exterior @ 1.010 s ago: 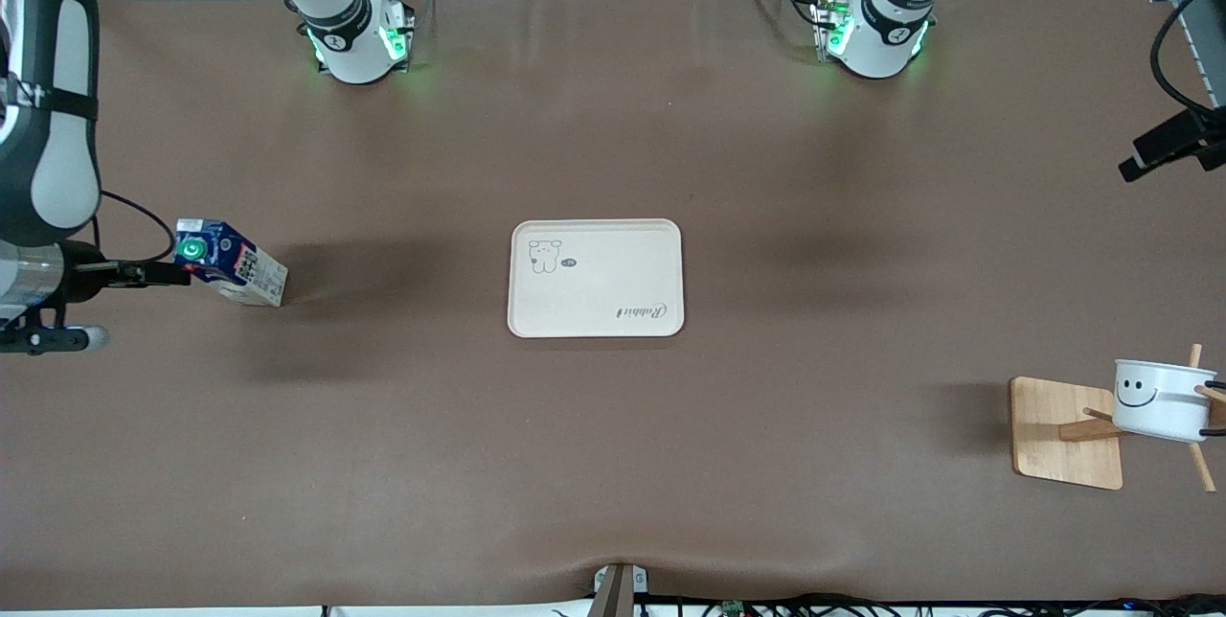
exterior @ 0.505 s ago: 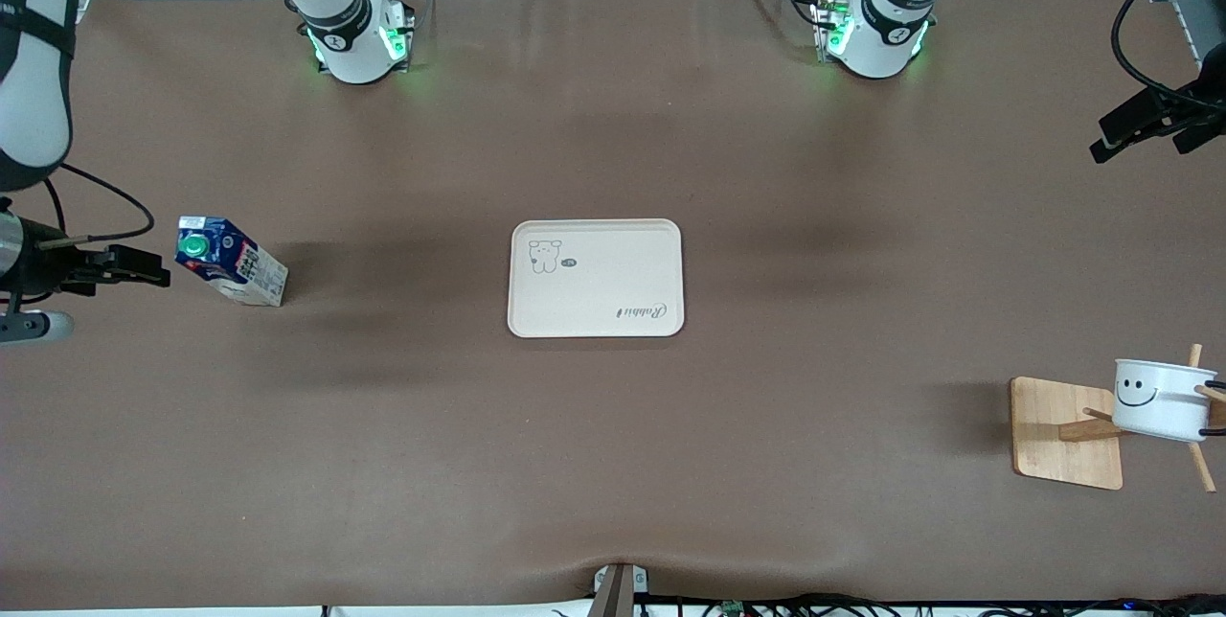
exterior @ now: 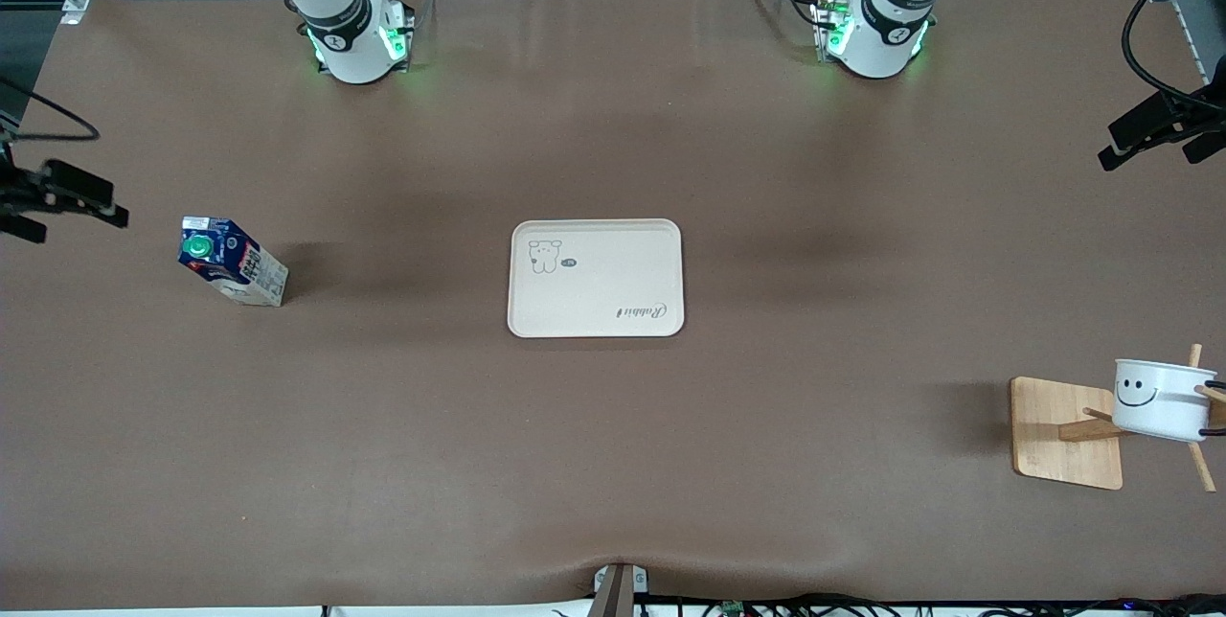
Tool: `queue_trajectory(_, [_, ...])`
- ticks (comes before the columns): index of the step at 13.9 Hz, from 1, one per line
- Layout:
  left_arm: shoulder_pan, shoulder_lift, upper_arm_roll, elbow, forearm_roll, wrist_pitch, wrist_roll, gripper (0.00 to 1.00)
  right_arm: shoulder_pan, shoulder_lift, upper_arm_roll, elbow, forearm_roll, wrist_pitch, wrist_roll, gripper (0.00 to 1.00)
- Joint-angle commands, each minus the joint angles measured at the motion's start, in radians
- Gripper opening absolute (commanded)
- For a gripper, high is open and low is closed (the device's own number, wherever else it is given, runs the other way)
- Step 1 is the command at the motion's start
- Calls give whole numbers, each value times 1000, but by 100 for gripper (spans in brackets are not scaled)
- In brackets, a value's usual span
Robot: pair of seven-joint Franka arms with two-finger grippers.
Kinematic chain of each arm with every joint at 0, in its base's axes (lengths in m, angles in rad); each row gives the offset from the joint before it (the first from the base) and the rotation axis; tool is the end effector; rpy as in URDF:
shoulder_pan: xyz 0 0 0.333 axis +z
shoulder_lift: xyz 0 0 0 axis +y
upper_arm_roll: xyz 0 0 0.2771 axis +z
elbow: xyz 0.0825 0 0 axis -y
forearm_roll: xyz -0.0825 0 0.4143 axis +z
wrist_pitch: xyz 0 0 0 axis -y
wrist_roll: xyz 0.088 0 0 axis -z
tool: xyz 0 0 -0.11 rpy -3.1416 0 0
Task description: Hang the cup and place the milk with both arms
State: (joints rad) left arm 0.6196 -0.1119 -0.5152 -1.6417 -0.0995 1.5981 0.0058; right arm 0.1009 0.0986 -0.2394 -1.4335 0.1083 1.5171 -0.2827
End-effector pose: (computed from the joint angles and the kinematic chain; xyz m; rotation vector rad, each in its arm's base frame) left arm 0.5604 0.0344 0.6047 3.0951 0.1546 0.0871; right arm 0.6026 -0.0648 0.5898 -3.0474 -0.2295 -0.0087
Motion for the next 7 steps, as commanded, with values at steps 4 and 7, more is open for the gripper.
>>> queue_trajectory(4, [-91,28,30,37,21,-17,-38,100,-87,-103,43,-16,4,-103,8,100])
queue_trajectory(7, [-359,21,269,36,75,-71,-93,100,-90,-128,38,-24,1,-136,8,100])
